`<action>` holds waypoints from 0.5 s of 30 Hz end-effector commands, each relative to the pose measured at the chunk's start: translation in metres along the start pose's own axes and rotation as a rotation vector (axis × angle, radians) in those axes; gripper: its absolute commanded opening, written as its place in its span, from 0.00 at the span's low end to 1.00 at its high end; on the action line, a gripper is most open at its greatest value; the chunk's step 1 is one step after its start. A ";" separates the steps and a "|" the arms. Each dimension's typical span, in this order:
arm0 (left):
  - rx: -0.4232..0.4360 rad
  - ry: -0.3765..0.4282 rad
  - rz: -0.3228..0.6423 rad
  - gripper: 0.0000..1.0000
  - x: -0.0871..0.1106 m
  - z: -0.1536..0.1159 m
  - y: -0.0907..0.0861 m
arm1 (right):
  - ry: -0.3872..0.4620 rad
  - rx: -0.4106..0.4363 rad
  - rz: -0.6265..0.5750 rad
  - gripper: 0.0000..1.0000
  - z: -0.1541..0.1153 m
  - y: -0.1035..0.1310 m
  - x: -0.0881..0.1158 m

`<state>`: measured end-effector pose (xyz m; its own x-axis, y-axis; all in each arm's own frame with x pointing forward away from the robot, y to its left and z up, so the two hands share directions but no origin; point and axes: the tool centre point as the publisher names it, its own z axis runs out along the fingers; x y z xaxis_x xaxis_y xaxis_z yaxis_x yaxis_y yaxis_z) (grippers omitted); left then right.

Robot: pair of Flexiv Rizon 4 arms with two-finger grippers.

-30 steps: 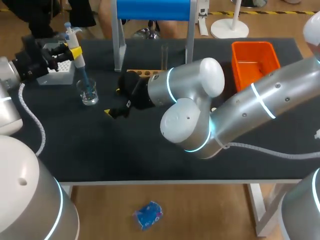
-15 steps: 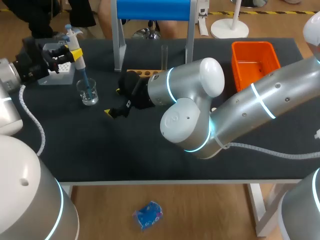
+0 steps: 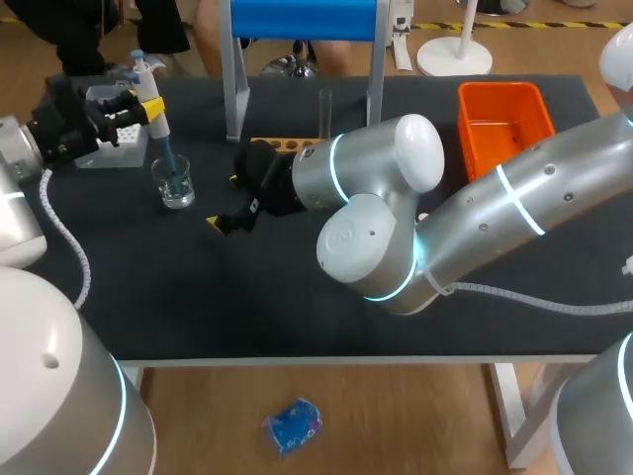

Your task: Invert the test tube, pick up the pipette, mount the tip to pipette, aspirate from beaker and dispense into the tube, eject the tip, return the pipette, and cap with the stopper.

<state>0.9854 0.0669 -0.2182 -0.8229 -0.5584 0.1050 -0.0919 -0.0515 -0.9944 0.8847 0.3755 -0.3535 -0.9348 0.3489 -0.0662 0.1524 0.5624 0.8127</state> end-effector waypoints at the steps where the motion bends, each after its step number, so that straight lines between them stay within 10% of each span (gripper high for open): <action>1: -0.001 -0.003 0.001 0.00 0.001 0.000 0.000 | 0.023 -0.008 -0.012 1.00 -0.006 0.002 0.000; 15: -0.001 -0.003 0.001 0.00 0.001 0.000 0.000 | 0.113 -0.041 -0.092 1.00 -0.076 0.031 0.008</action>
<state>0.9851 0.0669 -0.2176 -0.8225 -0.5589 0.1053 -0.0931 -0.0502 -0.9944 0.8643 0.3736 -0.3193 -0.9540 0.2762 -0.1171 0.0520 0.5368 0.8421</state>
